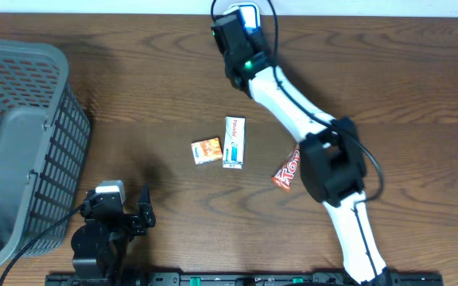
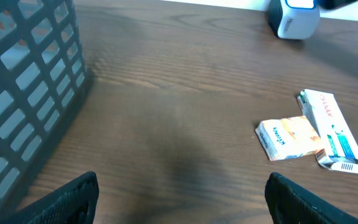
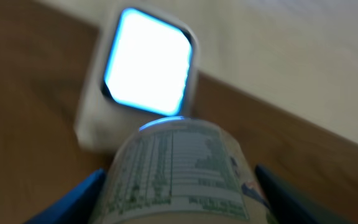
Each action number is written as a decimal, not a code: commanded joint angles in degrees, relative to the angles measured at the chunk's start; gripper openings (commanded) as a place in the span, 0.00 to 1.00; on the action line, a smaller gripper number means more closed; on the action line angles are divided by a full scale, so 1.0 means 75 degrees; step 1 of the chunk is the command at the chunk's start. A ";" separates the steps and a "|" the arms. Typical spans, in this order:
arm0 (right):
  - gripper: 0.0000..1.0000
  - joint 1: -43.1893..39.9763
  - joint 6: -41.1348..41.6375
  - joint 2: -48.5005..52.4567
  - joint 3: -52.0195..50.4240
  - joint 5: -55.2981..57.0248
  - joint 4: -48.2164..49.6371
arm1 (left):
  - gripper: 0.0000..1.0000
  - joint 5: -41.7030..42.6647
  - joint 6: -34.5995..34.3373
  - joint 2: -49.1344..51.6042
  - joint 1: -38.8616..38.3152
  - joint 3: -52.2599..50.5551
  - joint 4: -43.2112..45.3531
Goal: Scan the item barcode
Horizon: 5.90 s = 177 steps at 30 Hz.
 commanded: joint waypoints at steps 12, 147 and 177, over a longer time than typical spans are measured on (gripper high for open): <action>0.40 -0.3436 0.1920 -0.1373 0.0137 0.0673 -0.6079 | 0.86 -0.0070 -0.0073 -0.0006 -0.0023 -0.0029 0.0000; 0.74 0.0067 0.4809 -0.5563 -0.7618 -0.2943 -0.2162 | 0.86 -0.0070 -0.0073 -0.0006 -0.0023 -0.0029 0.0000; 0.01 -0.2952 0.4389 -0.4191 -0.7510 -0.5018 -0.1982 | 0.86 -0.0070 -0.0073 -0.0006 -0.0023 -0.0029 -0.0003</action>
